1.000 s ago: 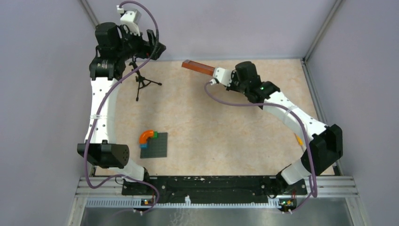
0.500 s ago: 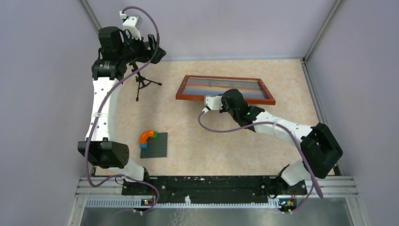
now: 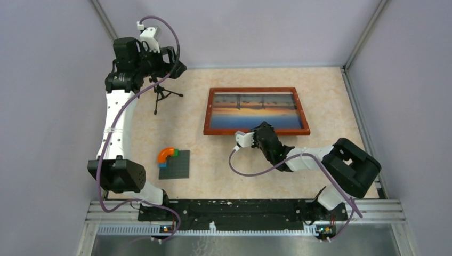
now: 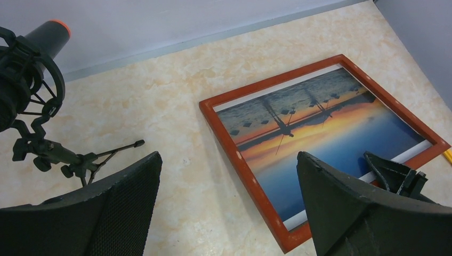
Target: Take the photo out of the frame
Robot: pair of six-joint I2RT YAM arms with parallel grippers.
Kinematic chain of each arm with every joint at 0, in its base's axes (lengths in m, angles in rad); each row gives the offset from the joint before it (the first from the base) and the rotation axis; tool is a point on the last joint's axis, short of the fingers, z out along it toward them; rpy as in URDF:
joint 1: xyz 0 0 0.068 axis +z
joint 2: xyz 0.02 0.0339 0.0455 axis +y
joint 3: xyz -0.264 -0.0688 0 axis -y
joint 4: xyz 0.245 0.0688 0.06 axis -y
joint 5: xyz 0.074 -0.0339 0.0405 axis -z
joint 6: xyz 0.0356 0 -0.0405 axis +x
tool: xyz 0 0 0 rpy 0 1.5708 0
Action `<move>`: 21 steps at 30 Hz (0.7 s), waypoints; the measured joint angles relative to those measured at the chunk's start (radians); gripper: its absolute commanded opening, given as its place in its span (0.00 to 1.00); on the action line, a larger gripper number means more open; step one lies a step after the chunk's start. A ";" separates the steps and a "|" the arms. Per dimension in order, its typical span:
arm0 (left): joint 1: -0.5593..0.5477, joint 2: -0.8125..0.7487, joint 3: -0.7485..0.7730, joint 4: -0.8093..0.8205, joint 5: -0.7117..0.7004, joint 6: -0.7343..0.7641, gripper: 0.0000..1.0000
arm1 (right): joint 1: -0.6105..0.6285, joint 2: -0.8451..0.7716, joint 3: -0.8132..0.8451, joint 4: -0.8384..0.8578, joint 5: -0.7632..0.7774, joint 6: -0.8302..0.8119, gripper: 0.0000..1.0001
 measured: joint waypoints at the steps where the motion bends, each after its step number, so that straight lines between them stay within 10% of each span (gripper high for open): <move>1: 0.000 -0.003 -0.004 0.000 0.000 0.001 0.99 | 0.006 0.013 -0.015 0.026 0.005 0.000 0.09; 13: 0.003 -0.005 -0.019 -0.023 -0.001 0.004 0.99 | 0.065 0.206 -0.071 0.274 0.081 0.022 0.18; 21: 0.003 -0.005 -0.019 -0.026 0.000 0.028 0.99 | 0.079 0.250 -0.071 0.245 0.053 0.084 0.57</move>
